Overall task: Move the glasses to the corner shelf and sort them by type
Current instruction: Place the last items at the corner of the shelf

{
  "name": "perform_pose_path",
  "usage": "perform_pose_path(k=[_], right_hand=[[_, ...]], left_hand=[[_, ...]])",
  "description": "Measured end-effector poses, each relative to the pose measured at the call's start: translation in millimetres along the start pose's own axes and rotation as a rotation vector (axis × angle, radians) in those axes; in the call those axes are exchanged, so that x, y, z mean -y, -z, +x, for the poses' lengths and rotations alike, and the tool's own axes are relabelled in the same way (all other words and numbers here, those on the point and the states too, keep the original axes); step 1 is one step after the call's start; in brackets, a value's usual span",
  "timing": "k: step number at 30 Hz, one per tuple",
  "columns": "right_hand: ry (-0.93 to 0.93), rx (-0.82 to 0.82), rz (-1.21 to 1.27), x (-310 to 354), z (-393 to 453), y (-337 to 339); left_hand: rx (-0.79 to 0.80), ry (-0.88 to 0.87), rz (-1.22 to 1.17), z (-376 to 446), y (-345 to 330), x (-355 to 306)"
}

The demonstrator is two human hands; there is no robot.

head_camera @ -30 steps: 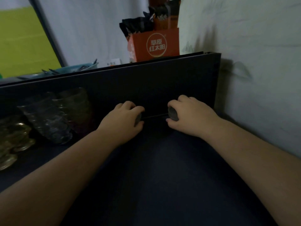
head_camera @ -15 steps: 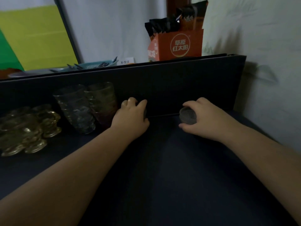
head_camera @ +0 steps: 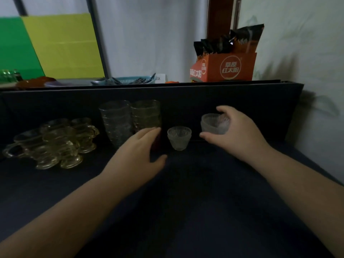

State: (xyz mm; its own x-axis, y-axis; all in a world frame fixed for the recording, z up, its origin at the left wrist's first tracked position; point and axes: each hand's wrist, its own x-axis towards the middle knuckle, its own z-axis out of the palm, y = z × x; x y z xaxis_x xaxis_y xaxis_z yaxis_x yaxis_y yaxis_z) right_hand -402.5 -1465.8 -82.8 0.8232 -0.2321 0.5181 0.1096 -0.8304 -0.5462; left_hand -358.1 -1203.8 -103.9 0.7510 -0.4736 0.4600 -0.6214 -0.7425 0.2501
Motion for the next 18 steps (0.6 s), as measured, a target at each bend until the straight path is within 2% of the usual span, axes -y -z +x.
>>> perform_pose_path(k=[5,11,18], right_hand=[[0.004,0.0,0.029,35.7,32.8,-33.1],[-0.079,0.076,-0.075,39.6,47.1,-75.0],[-0.133,0.106,-0.075,36.2,31.9,-89.8]], left_hand=[[-0.045,0.189,-0.076,-20.7,12.7,31.4],[-0.091,0.306,-0.132,-26.7,9.4,50.3],[-0.069,0.555,-0.576,-24.8,7.5,64.3]])
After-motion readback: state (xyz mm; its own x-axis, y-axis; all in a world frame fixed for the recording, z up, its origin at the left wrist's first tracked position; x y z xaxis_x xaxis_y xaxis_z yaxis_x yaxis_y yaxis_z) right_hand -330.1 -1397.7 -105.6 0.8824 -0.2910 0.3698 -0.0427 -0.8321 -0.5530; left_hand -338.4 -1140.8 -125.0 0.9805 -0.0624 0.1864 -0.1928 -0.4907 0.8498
